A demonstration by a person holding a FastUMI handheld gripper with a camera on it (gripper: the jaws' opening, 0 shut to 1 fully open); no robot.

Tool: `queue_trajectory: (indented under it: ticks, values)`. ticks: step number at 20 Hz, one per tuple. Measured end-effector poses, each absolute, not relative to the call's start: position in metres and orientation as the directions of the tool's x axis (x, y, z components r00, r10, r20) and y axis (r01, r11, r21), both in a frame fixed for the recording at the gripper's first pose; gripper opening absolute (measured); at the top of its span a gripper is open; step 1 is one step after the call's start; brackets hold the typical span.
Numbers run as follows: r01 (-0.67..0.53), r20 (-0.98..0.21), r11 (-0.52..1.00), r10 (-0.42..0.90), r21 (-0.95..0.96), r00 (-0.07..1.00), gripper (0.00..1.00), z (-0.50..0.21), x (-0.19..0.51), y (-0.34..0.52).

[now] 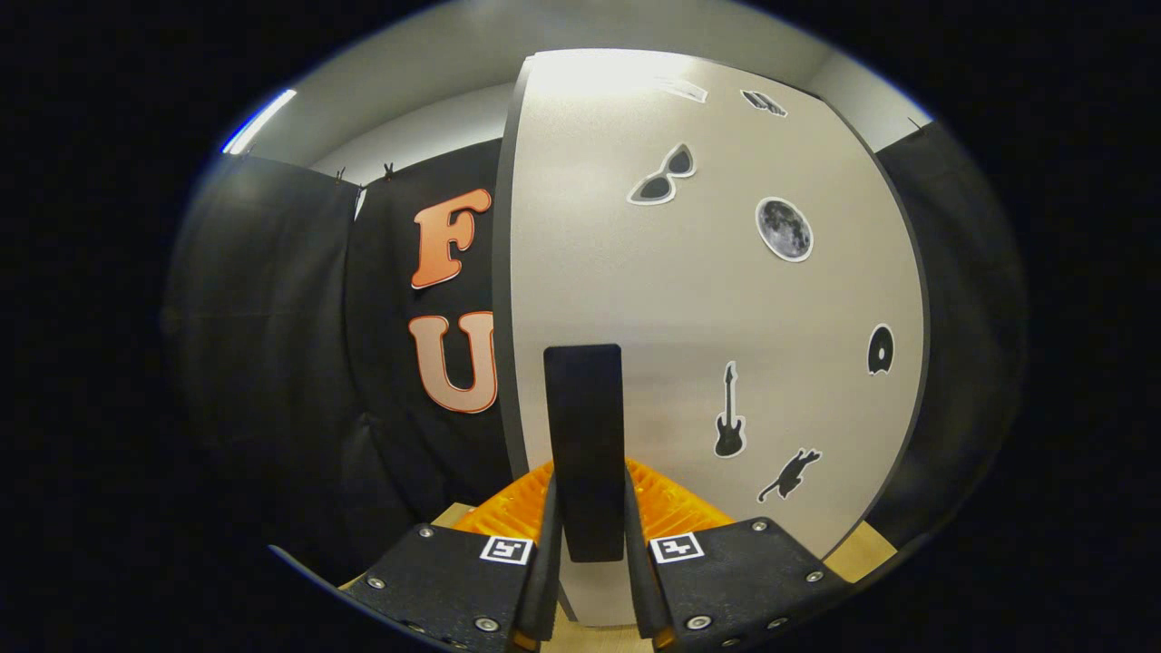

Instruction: Open the shoe cabinet door, grab the shoes and put them into the shoe cabinet, then close the shoe cabinet door.

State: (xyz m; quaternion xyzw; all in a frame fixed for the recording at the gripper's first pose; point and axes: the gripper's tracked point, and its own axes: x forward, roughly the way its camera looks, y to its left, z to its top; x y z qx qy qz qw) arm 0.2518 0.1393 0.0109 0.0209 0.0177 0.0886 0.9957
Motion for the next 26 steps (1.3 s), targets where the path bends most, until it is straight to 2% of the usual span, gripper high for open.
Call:
queue_trajectory:
  ticks: [11, 26]
  values:
    - [-0.168, -0.038, 0.983, 0.171, 0.068, 0.985, 0.29, 0.016, 0.186, 0.105]
    - [-0.036, -0.068, 0.995, 0.042, 0.091, 0.997, 0.27, 0.018, 0.137, 0.039]
